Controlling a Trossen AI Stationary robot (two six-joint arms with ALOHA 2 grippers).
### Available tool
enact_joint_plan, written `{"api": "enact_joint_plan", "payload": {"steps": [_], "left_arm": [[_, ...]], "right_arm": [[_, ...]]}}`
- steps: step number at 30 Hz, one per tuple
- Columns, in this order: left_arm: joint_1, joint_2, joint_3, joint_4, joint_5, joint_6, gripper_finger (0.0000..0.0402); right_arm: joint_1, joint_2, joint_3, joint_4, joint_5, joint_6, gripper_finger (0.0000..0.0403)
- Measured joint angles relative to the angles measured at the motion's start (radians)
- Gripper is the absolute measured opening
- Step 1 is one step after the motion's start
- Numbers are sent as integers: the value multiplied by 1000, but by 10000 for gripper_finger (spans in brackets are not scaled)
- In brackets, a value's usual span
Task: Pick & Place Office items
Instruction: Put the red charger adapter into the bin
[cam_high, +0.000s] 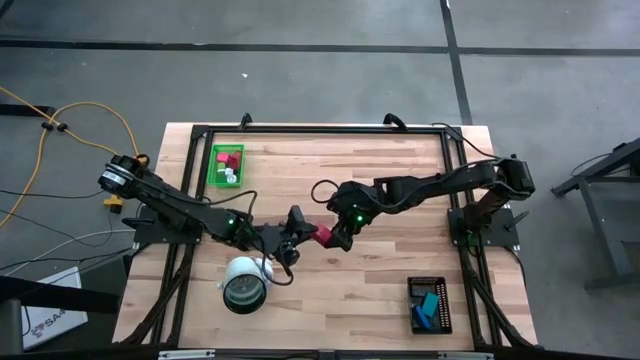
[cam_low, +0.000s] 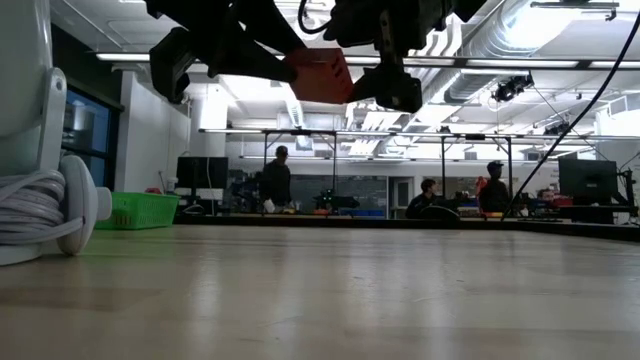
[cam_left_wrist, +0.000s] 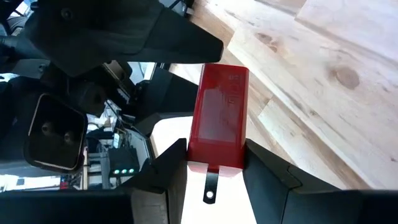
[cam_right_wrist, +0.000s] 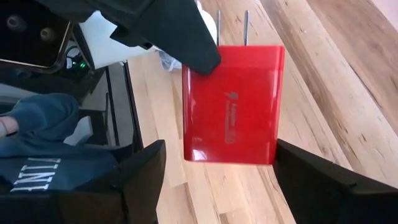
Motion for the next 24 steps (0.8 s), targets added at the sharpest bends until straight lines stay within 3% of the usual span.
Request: {"api": "enact_joint_plan", "payload": {"steps": [11,15,20,24], "left_arm": [[0,0,0,-29,-43,-6,126],[1,0,0,-59,-53,-25,126],[1,-4,0,-61,-198,-28,127],[1,-34,0,-56,-235,-43,127]], "right_arm": [[-2,0,0,-127,-35,0,272],[2,0,0,-128,-104,14,272],[19,0,0,-144,-159,29,272],[31,0,0,-146,-155,29,272]]}}
